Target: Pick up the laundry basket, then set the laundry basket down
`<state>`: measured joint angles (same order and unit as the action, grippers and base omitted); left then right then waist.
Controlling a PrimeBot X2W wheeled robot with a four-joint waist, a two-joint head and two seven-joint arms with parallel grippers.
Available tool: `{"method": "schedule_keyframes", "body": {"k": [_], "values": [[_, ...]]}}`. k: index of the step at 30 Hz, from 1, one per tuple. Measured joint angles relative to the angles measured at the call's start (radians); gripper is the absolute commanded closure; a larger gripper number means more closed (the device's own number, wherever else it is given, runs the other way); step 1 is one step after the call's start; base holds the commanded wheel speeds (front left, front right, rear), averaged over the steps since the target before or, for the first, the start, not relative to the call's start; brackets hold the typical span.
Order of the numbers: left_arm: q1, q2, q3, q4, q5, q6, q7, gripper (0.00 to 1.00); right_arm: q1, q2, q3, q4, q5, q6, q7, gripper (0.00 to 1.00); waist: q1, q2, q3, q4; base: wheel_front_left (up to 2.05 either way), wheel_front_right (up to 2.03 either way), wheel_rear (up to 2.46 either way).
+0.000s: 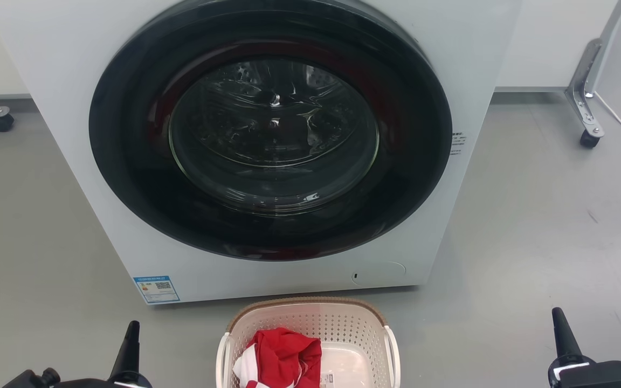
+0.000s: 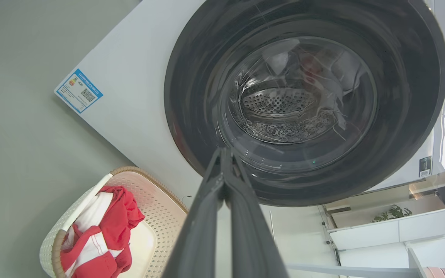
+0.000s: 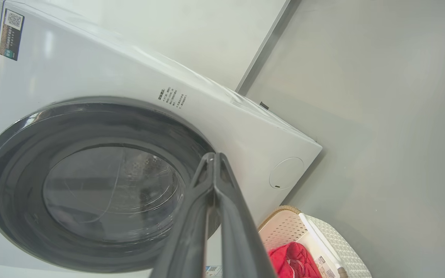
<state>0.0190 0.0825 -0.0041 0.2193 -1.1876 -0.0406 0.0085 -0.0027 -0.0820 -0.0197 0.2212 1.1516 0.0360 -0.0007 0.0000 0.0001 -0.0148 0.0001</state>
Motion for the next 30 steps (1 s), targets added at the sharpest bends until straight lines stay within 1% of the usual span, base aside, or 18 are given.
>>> {"method": "schedule_keyframes", "body": {"k": [7,9,27,30], "values": [[-0.021,-0.01,0.023,0.017,-0.083,-0.014,0.025,1.0,-0.013,0.007,-0.025,0.017,0.098,0.018,0.022,1.0,0.0,0.0,0.004,0.0,0.0,0.0,0.0],[-0.028,-0.014,0.03,0.025,-0.127,-0.023,0.035,1.0,-0.027,0.011,-0.036,0.023,0.138,0.027,0.036,1.0,0.0,0.0,0.005,0.0,0.0,0.0,0.0],[-0.083,-0.033,0.086,0.064,-0.359,-0.073,0.093,1.0,-0.075,0.033,-0.1,0.066,0.39,0.075,0.098,1.0,0.0,0.0,0.015,0.0,0.0,0.0,0.0],[-0.092,-0.037,0.094,0.072,-0.392,-0.076,0.103,1.0,-0.08,0.037,-0.11,0.076,0.435,0.081,0.109,1.0,0.0,0.0,0.017,0.0,0.0,0.0,0.0]]}}
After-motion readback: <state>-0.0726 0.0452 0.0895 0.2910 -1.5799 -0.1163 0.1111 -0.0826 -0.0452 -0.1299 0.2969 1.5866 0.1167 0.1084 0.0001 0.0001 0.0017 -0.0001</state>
